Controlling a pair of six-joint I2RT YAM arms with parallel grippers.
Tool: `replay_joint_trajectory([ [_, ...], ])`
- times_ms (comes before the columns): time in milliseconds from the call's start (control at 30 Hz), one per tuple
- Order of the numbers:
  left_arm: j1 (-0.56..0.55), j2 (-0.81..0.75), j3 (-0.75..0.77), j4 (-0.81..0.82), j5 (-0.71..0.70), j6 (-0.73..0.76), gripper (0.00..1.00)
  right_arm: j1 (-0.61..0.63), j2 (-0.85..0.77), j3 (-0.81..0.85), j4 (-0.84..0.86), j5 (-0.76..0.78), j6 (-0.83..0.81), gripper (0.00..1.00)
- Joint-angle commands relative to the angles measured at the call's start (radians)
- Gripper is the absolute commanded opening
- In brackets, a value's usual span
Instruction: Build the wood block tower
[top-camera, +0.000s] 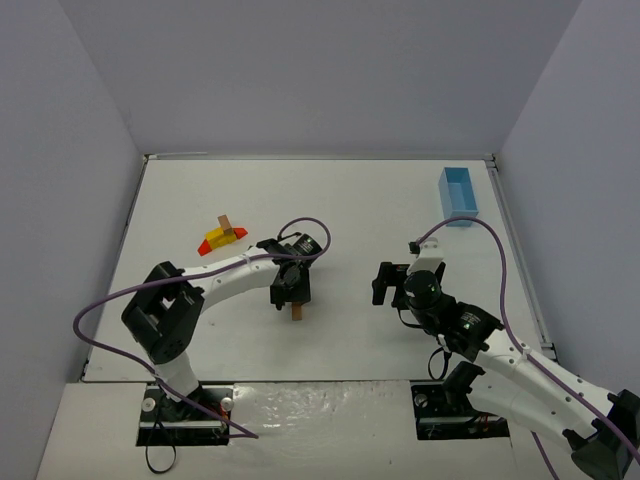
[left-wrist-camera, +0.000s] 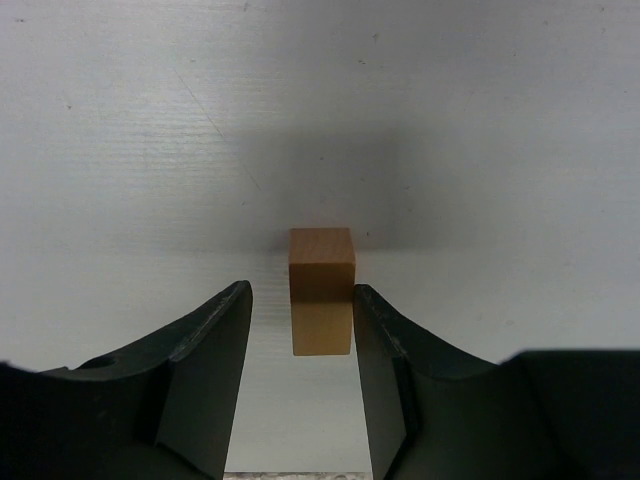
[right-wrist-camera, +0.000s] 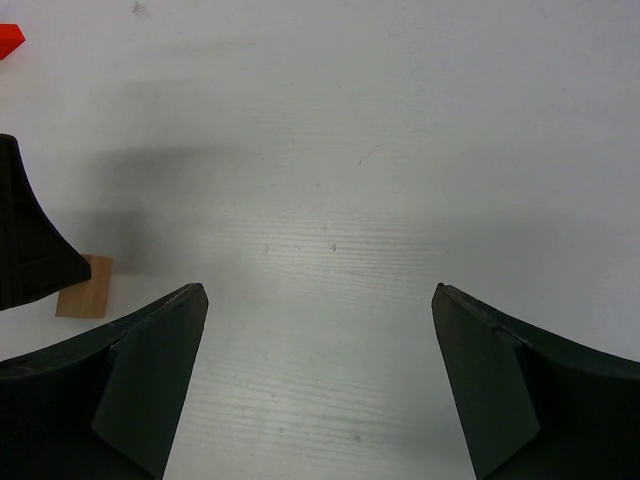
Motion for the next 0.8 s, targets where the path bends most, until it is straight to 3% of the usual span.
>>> replay_joint_trajectory([
  [0,-0.013,-0.001,0.034,0.006,-0.012,-0.008,0.41,-0.001,0.015,0.008,0.025,0.027,0.012,0.93],
  [233,-0.020,0.017,0.023,0.007,0.003,-0.017,0.40,-0.002,0.010,0.006,0.025,0.034,0.015,0.93],
  [333,-0.021,0.011,0.020,0.006,0.005,-0.018,0.34,-0.001,0.010,0.006,0.026,0.034,0.017,0.93],
  [433,-0.021,-0.006,0.018,0.004,0.002,-0.018,0.23,-0.001,0.011,0.006,0.025,0.035,0.016,0.93],
  [533,-0.022,-0.034,0.011,-0.003,-0.003,-0.018,0.00,-0.001,0.008,0.005,0.025,0.033,0.016,0.93],
  [767,0.029,-0.128,0.038,-0.066,-0.013,0.027,0.00,-0.001,0.026,0.011,0.026,0.007,0.002,0.93],
])
